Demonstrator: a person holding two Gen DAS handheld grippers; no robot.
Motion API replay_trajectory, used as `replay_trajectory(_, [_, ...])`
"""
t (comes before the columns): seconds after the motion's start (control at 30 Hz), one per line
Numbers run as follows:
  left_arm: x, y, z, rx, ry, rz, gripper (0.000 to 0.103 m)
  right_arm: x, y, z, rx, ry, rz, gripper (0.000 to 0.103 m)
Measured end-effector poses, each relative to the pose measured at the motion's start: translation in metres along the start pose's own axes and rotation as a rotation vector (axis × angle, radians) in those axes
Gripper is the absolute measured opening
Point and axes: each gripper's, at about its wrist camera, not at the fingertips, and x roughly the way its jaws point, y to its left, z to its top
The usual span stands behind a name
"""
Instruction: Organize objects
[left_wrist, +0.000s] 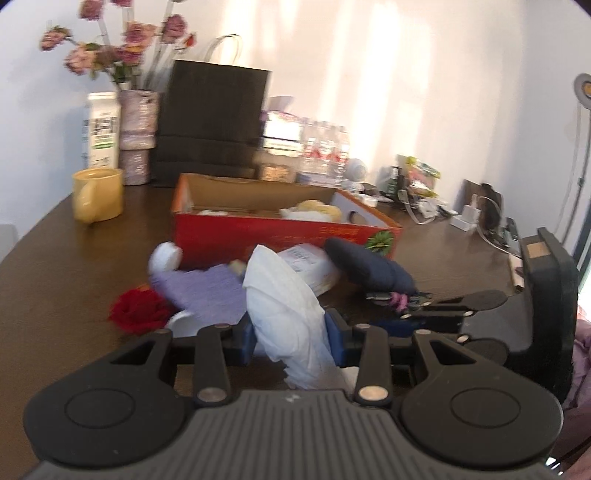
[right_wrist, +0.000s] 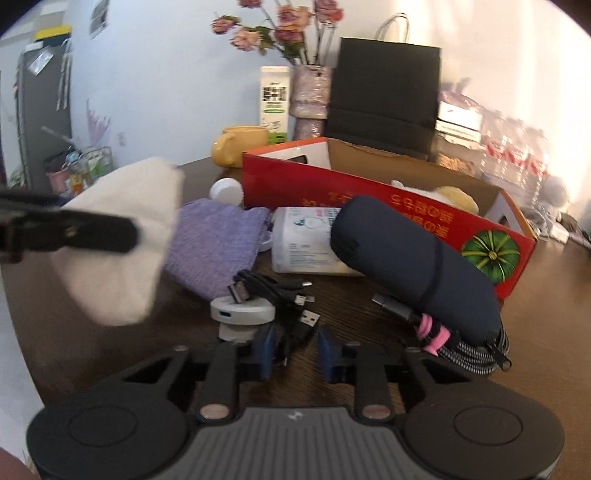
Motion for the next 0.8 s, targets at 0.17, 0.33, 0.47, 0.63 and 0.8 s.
replay_trajectory(0.17, [0.027, -0.016, 0.007, 0.027, 0.028, -0.052, 0.039, -0.002, -0.011, 0.001, 0.014, 0.012, 0.041, 0.023])
replay_trajectory(0.33, [0.057, -0.021, 0.003, 0.041, 0.092, -0.026, 0.039, -0.004, -0.014, 0.0, -0.012, 0.008, 0.077, 0.018])
replay_trajectory(0.47, [0.069, -0.022, -0.007, 0.075, 0.135, 0.042, 0.038, -0.005, -0.014, 0.001, -0.051, 0.012, 0.079, 0.01])
replay_trajectory(0.63, [0.072, -0.026, -0.013, 0.12, 0.13, 0.069, 0.038, -0.008, -0.02, 0.0, -0.07, 0.019, 0.04, 0.01])
replay_trajectory(0.8, [0.073, -0.025, -0.014, 0.118, 0.127, 0.068, 0.039, -0.011, -0.036, -0.004, -0.031, 0.014, -0.015, 0.009])
